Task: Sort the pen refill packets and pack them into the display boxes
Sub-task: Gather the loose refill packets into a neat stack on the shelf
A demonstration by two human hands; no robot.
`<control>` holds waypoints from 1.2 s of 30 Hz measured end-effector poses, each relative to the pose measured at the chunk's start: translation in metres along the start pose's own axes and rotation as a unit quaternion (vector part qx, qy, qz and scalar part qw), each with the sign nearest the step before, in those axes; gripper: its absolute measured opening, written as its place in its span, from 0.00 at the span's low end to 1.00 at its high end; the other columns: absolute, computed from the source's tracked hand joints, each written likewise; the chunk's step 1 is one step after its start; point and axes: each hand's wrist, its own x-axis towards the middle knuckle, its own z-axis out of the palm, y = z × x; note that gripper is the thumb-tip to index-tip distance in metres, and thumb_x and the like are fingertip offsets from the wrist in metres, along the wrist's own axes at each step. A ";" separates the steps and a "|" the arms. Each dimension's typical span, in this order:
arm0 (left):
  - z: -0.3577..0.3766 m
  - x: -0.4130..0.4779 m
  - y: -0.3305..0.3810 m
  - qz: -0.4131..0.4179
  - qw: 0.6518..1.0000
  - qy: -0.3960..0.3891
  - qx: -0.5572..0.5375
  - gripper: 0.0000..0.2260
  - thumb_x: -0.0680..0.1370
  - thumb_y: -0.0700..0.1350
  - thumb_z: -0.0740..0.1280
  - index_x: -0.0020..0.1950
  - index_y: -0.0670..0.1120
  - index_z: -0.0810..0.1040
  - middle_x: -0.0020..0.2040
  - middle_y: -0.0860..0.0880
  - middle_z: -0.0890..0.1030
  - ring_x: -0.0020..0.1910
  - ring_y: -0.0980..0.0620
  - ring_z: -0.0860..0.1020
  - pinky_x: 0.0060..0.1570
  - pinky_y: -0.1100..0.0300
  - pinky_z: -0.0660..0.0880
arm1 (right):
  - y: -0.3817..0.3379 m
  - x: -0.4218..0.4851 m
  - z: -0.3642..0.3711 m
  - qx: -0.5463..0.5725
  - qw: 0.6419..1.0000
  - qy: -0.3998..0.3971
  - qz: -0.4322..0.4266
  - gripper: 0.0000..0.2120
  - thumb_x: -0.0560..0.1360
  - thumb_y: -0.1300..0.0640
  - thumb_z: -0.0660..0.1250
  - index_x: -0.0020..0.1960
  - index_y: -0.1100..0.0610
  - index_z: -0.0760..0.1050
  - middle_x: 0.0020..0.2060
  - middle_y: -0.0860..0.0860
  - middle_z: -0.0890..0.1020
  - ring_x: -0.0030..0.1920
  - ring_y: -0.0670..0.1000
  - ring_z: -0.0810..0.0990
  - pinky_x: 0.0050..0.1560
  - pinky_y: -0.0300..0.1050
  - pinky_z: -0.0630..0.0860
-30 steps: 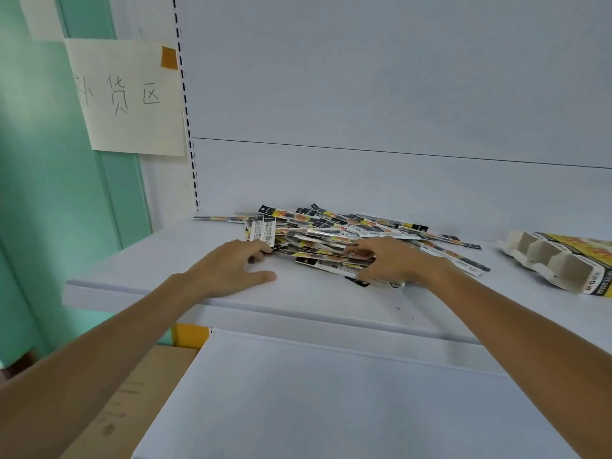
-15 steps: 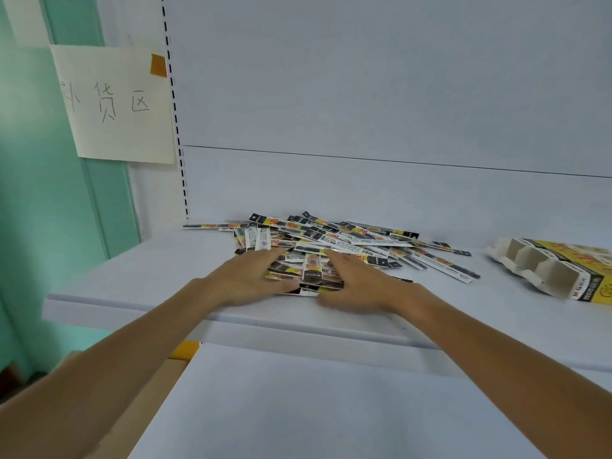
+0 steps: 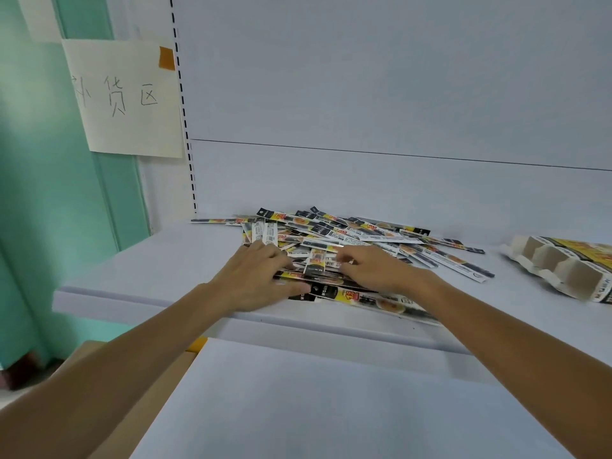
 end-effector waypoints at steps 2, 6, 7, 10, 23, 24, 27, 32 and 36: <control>0.002 0.000 0.003 -0.009 1.000 -0.014 -0.011 0.42 0.65 0.77 0.46 0.70 0.52 0.65 0.67 0.52 0.70 0.64 0.52 0.67 0.60 0.57 0.64 | -0.002 0.000 0.005 -0.018 0.999 0.026 -0.029 0.14 0.80 0.52 0.55 0.55 0.58 0.76 0.49 0.52 0.79 0.48 0.52 0.76 0.48 0.46 0.72; 0.001 0.003 0.008 -0.044 0.998 -0.038 -0.026 0.36 0.73 0.68 0.58 0.75 0.52 0.56 0.71 0.49 0.65 0.68 0.49 0.64 0.64 0.54 0.64 | -0.016 -0.003 0.011 -0.017 0.994 0.030 -0.104 0.15 0.80 0.52 0.56 0.50 0.59 0.78 0.45 0.56 0.80 0.47 0.55 0.75 0.51 0.51 0.71; 0.001 0.004 0.008 -0.049 0.997 -0.044 -0.028 0.35 0.73 0.68 0.58 0.75 0.52 0.57 0.71 0.49 0.65 0.68 0.49 0.63 0.65 0.54 0.63 | -0.019 -0.004 0.009 0.020 0.994 0.026 -0.100 0.14 0.80 0.52 0.57 0.54 0.58 0.78 0.51 0.56 0.80 0.52 0.56 0.76 0.54 0.49 0.71; 0.002 0.004 0.007 -0.067 0.996 -0.048 -0.043 0.34 0.73 0.68 0.57 0.74 0.51 0.59 0.72 0.50 0.64 0.69 0.49 0.60 0.66 0.53 0.62 | -0.015 0.000 -0.004 0.102 0.991 0.075 -0.051 0.14 0.80 0.56 0.58 0.62 0.60 0.75 0.60 0.57 0.78 0.59 0.55 0.75 0.56 0.45 0.70; 0.003 0.010 0.002 -0.017 0.988 0.049 -0.146 0.13 0.79 0.51 0.61 0.63 0.54 0.75 0.61 0.52 0.78 0.58 0.52 0.74 0.55 0.57 0.70 | 0.028 0.049 -0.004 -0.035 0.999 0.026 0.017 0.25 0.74 0.51 0.69 0.68 0.58 0.69 0.61 0.54 0.75 0.60 0.54 0.73 0.59 0.45 0.69; 0.003 0.010 0.000 -0.020 0.987 0.063 -0.146 0.13 0.79 0.48 0.62 0.62 0.53 0.76 0.59 0.52 0.79 0.57 0.52 0.75 0.53 0.59 0.69 | 0.029 0.050 -0.005 -0.043 0.999 0.026 0.016 0.24 0.74 0.52 0.69 0.66 0.58 0.70 0.59 0.54 0.76 0.59 0.54 0.74 0.57 0.45 0.69; 0.001 0.010 -0.004 -0.038 0.982 0.098 -0.154 0.12 0.77 0.44 0.65 0.61 0.51 0.77 0.59 0.52 0.79 0.56 0.53 0.74 0.51 0.62 0.66 | 0.033 0.052 -0.006 -0.073 0.997 0.038 -0.002 0.11 0.75 0.54 0.67 0.53 0.60 0.77 0.45 0.52 0.77 0.44 0.51 0.75 0.44 0.43 0.69; -0.001 0.008 -0.008 -0.045 0.969 0.114 -0.213 0.12 0.76 0.39 0.66 0.58 0.49 0.79 0.56 0.52 0.78 0.55 0.55 0.75 0.50 0.67 0.68 | 0.038 0.053 -0.008 -0.069 0.990 0.123 0.009 0.18 0.79 0.54 0.60 0.31 0.53 0.64 0.28 0.47 0.69 0.28 0.45 0.66 0.30 0.41 0.62; -0.013 0.009 -0.003 -0.073 0.934 0.188 -0.296 0.04 0.75 0.43 0.68 0.48 0.49 0.81 0.43 0.56 0.79 0.39 0.62 0.75 0.40 0.73 0.71 | 0.041 0.044 -0.019 -0.042 0.986 0.160 0.017 0.07 0.76 0.59 0.61 0.39 0.54 0.70 0.33 0.47 0.70 0.32 0.48 0.69 0.30 0.41 0.62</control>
